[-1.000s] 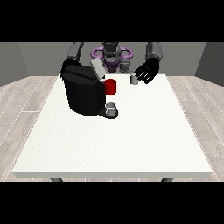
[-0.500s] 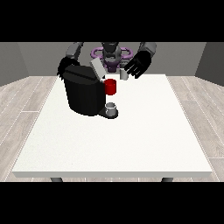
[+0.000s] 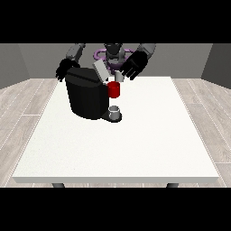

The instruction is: Insert the coffee pod into the coffee machine and close the lid

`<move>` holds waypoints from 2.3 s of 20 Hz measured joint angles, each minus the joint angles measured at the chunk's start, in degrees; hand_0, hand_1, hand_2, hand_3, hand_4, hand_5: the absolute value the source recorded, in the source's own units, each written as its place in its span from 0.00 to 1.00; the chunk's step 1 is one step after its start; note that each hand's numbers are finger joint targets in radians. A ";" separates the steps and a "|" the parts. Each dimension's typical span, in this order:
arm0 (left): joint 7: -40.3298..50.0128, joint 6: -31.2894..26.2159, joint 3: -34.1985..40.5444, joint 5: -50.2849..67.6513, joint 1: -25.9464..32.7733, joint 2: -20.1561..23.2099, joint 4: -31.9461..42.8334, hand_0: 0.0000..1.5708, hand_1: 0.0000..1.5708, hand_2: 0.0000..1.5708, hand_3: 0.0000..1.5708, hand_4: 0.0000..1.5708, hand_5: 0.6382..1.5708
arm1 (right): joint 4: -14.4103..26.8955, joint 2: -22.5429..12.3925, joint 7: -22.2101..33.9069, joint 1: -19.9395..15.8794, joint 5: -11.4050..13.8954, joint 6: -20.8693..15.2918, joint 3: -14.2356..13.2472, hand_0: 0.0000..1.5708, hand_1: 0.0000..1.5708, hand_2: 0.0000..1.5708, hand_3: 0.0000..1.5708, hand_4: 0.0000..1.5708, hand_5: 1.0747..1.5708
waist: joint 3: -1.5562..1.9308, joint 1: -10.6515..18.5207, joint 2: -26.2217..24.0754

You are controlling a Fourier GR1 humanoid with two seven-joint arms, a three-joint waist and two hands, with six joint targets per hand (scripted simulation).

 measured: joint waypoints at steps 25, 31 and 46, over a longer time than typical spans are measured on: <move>-0.65 -0.46 -0.18 -2.13 -1.90 -1.31 1.61 0.75 0.75 0.79 0.76 0.31 1.00 | -1.37 -0.43 -0.90 0.97 -0.94 -0.54 -2.04 0.00 0.00 0.00 0.00 0.31 1.00 | 0.02 -0.29 2.34; -0.39 -0.92 0.07 -2.34 -2.11 -1.52 2.13 0.78 0.78 0.81 0.75 0.31 1.00 | -1.69 -1.10 -0.10 0.15 -1.61 -0.18 -2.74 0.00 0.00 0.00 0.00 0.29 1.00 | 0.03 -0.28 2.65; -0.91 -1.15 -0.18 -3.96 -2.41 -0.99 2.76 0.68 0.68 0.71 0.60 0.24 1.00 | -2.49 -0.67 1.20 0.10 -0.34 -1.68 -1.94 0.00 0.00 0.00 0.00 0.21 1.00 | 0.02 -0.34 3.25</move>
